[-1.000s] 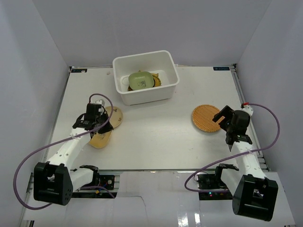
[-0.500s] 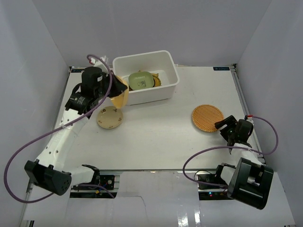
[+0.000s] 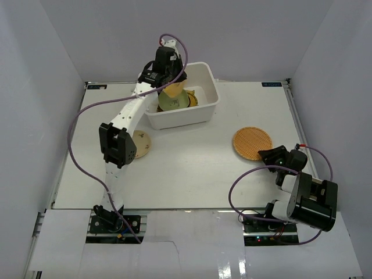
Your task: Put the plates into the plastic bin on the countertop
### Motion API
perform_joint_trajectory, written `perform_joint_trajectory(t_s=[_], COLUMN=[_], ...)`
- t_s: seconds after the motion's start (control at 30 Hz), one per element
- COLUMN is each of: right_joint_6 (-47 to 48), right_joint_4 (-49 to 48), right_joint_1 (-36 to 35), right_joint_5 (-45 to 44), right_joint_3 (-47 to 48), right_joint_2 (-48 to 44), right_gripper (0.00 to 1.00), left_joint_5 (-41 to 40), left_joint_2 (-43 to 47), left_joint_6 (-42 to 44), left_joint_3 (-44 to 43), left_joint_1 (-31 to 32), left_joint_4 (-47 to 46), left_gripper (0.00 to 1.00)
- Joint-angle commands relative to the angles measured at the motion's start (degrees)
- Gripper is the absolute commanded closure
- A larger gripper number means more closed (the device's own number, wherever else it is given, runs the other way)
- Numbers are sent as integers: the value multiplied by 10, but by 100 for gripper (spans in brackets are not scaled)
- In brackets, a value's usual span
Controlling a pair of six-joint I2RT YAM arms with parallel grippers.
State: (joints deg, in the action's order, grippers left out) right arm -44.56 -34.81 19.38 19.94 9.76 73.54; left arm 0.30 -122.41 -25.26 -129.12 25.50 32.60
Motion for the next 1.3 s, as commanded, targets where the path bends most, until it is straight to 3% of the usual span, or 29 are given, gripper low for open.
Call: perform_joint_trajectory(t_s=[0.0,0.07,0.27,0.33,0.4,0.43,0.53,0.63,0.8,0.93,1.0,1.13,1.27], right_joint_6=[-17,-21,-27,-32,-36,-41,-47,-48,-81,-63,-43,61,88], right_joint_4=[-8,-18,-29,-30,-27,-25,-3,42,40,83,96,186,197], right_joint_1=[-4,-4,-6,-6,-7,-7,-8,-11,-14,-39,-89,-284,-369], right_joint_5=[12,16,15,15,17,18,18,18,80,83,64,-17,-35], right_joint_3=[-25,-26,-34,-36,-36,-36,-31,-4,79,185,254,437,581], right_joint_2=[25,27,-2,-15,-40,-51,-115,-186,-209,-212,-204,-86,50], right_gripper=[54,57,84,90,92,92,92,92,92,92,92,92,92], left_joint_5=[-7,-9,16,18,22,22,21,23,28,-42,-70,-143,-40], left_joint_2=[-47,-84,-134,-136,-124,-118,-80,-28,63,177,262,407,523], left_joint_6=[37,42,58,58,59,61,66,71,81,81,65,28,-72], left_joint_3=[-73,-94,-77,-71,-62,-61,-59,-53,-15,127,202,465,660], left_joint_1=[17,20,21,21,21,21,21,21,20,20,17,-19,-152], left_joint_4=[15,5,-37,-39,-39,-39,-43,-50,-54,-58,-67,-94,-118], left_gripper=[100,100,100,89,70,52,24,8,2,2,2,2,2])
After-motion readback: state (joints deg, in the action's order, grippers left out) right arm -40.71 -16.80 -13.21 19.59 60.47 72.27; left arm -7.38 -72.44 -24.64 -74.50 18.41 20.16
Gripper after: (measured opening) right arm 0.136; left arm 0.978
